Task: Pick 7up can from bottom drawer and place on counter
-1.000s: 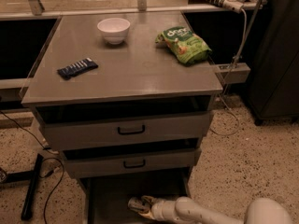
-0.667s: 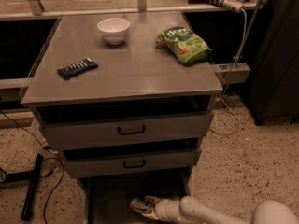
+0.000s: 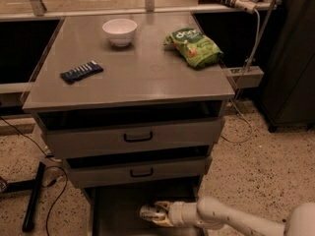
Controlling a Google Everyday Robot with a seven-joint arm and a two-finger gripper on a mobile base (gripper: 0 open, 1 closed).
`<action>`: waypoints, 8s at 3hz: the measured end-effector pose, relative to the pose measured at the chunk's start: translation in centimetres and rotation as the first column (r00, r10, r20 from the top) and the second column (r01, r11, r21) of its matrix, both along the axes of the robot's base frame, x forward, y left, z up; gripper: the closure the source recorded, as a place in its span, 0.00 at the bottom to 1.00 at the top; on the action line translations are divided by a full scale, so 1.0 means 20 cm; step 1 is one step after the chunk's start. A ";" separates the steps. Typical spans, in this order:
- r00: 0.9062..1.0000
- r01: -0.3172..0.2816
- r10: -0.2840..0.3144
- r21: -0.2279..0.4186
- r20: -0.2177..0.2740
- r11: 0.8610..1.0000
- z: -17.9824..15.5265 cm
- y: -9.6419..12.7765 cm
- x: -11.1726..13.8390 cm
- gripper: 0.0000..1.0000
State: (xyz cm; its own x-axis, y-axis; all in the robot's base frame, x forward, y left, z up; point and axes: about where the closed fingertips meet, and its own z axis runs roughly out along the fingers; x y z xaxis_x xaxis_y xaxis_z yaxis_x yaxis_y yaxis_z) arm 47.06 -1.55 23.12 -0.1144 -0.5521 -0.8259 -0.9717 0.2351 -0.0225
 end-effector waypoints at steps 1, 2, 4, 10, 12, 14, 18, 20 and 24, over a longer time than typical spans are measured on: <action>0.998 -0.037 0.040 -0.058 0.054 0.998 0.31 -0.10 -0.01 1.00; 0.991 -0.048 0.061 -0.110 0.121 0.993 0.68 -0.20 -0.05 1.00; 0.952 -0.006 0.077 -0.233 0.296 0.972 1.54 -0.40 -0.01 1.00; 0.843 -0.031 0.187 -0.301 0.505 0.953 3.12 -0.46 0.00 1.00; 0.832 -0.021 0.178 -0.290 0.525 0.957 3.44 -0.41 0.08 1.00; 0.822 -0.092 0.178 -0.182 0.541 0.979 3.43 -0.31 0.46 1.00; 0.943 0.047 -0.030 -0.042 0.332 0.998 3.27 -0.06 1.08 1.00; 0.959 0.021 -0.012 -0.030 0.282 0.999 3.23 0.07 1.14 0.82; 0.959 0.021 -0.012 -0.030 0.282 0.999 3.23 0.07 1.14 0.00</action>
Offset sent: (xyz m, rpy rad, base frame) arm -0.0046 -0.0814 0.2530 -0.2031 -0.2547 0.0741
